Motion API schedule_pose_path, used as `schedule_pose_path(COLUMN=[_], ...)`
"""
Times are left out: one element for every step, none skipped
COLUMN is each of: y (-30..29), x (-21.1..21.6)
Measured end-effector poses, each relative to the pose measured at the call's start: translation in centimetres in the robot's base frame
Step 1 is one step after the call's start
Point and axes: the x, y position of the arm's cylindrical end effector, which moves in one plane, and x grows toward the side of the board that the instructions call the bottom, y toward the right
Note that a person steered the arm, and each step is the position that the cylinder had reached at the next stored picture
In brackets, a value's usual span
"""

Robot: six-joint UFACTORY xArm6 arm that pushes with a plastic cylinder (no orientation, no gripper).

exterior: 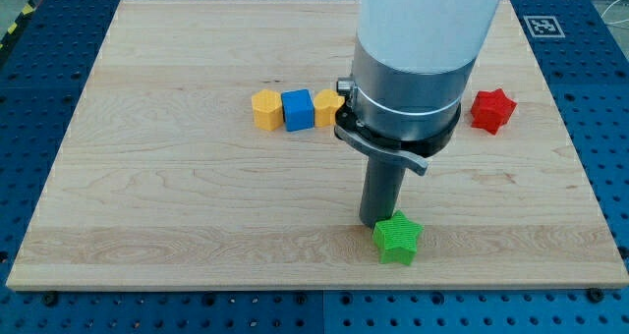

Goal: Point your arm at green circle

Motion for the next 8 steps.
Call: schedule_pose_path(y=[-0.2, 0.6, 3.0, 5.8, 7.8, 9.8, 10.4, 10.5], x=[-3.7, -7.3, -7.9, -7.9, -8.2, -8.9, -10.3, -12.4])
